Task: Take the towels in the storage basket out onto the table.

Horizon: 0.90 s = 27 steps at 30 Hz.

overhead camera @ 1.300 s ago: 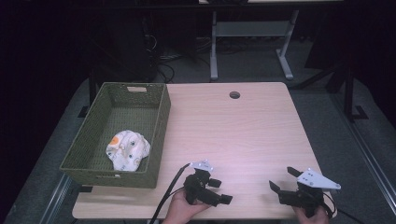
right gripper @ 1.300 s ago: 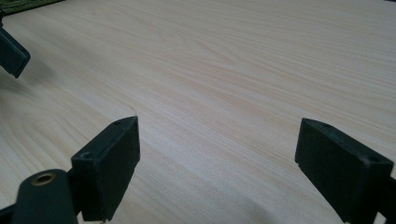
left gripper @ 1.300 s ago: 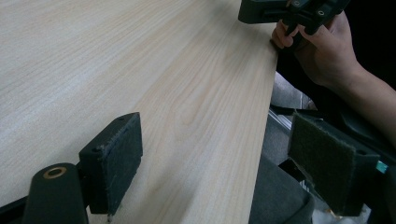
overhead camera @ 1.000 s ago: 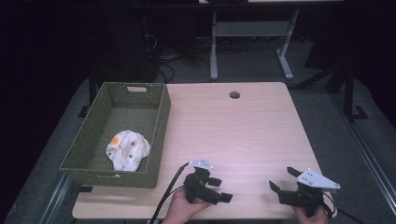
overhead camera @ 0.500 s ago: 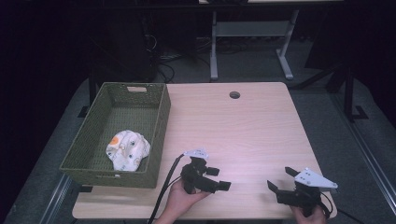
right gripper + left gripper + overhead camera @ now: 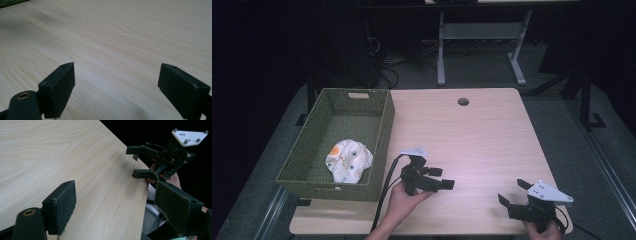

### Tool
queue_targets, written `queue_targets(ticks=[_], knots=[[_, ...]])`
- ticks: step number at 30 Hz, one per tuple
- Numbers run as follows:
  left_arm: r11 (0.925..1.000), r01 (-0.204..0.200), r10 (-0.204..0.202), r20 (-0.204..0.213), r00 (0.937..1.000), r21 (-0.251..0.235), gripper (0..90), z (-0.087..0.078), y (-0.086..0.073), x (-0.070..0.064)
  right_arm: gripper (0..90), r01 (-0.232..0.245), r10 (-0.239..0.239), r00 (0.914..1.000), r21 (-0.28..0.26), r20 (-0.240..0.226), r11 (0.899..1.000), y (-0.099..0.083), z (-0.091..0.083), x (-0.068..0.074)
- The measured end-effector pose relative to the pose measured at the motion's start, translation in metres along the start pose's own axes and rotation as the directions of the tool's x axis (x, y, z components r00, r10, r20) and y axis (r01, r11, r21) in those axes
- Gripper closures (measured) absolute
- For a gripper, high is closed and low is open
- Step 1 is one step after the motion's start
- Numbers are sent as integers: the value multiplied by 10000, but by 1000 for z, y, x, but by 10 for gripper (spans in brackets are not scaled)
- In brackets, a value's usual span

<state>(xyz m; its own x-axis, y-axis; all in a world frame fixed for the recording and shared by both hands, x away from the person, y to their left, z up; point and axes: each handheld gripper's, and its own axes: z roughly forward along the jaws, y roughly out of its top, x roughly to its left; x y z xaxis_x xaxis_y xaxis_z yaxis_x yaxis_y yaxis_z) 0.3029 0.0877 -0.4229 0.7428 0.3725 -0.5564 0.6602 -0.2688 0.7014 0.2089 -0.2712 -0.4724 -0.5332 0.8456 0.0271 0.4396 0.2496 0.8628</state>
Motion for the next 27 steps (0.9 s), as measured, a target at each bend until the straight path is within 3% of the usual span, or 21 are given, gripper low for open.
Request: queue_targets(ticks=[12,14,27], knots=[[9997,-155,156,42,9999,-199,173,-8,20,-3,137,-8,8,10000,-55,1,10000,0,-1,-1],[9994,-275,273,-108,9996,-208,173,-12,25,-5,137,11,-11,10000,-37,-21,10000,0,-1,0],[9985,-460,457,-129,9989,-302,178,-38,41,-11,138,18,-18,10000,-49,-16,10000,0,-1,-1]])
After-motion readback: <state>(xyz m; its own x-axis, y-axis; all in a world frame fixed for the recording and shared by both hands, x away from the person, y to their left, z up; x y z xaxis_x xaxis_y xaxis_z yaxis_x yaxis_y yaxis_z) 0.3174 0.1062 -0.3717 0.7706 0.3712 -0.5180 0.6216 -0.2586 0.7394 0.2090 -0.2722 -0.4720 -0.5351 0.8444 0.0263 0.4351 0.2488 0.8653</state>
